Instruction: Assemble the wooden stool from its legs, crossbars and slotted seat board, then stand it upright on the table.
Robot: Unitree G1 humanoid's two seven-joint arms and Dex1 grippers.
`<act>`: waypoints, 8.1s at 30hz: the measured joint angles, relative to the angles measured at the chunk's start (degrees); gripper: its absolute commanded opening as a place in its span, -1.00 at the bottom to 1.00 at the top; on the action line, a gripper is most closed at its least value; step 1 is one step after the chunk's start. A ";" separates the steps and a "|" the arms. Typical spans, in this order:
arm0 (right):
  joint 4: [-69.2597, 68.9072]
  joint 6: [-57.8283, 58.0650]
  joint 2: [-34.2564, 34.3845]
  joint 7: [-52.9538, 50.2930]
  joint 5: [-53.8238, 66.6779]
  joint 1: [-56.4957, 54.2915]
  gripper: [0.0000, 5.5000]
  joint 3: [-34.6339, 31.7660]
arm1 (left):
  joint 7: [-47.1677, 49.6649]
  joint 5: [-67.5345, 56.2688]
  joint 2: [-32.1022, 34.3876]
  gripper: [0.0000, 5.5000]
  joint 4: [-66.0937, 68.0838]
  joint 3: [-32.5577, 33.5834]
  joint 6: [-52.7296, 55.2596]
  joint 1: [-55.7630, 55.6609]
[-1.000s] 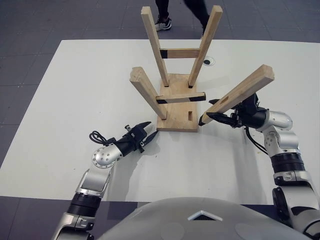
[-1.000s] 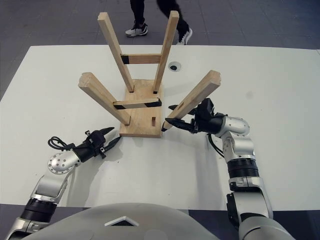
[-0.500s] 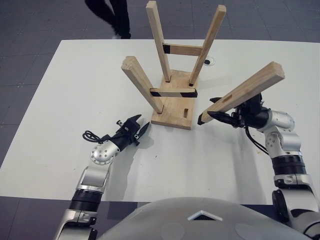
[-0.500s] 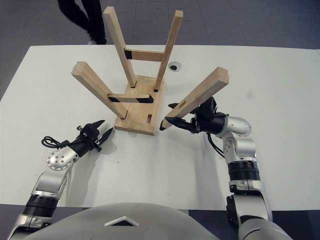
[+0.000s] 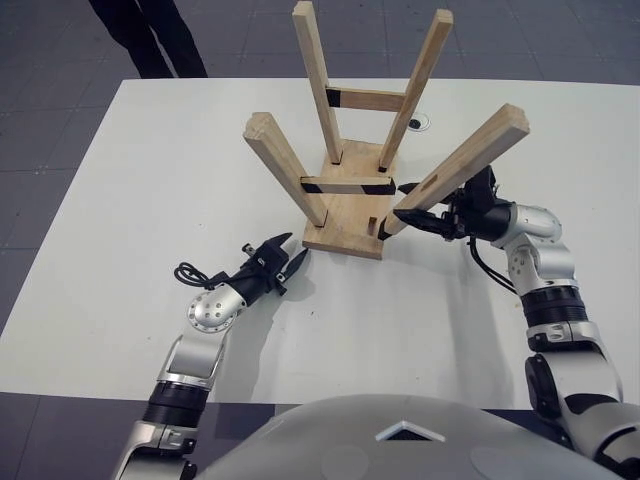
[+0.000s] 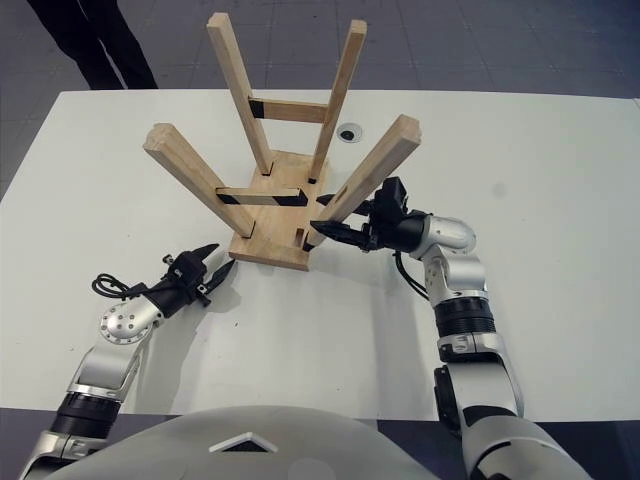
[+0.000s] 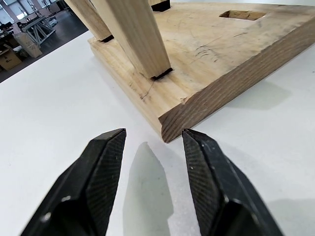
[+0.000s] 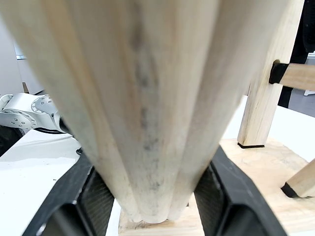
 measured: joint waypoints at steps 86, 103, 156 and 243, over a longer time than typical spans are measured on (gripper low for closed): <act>-12.45 -9.61 -14.15 -5.67 1.33 9.80 -0.26 13.48 | -18.95 -17.37 13.53 -0.22 -36.96 1.15 14.13 18.34; -19.46 -13.57 -14.21 -24.03 -7.56 14.55 -0.26 14.71 | -10.61 -13.53 3.16 -0.22 -43.84 -5.10 8.88 12.89; -21.68 2.85 -14.98 -23.61 -5.10 8.82 -0.26 16.27 | 17.01 8.36 -17.96 -0.52 -30.19 -11.37 8.33 -7.22; -26.95 11.29 -17.00 -28.31 -4.91 7.05 -0.26 18.21 | 17.66 69.02 -11.50 -0.96 -17.33 -24.70 9.89 -13.83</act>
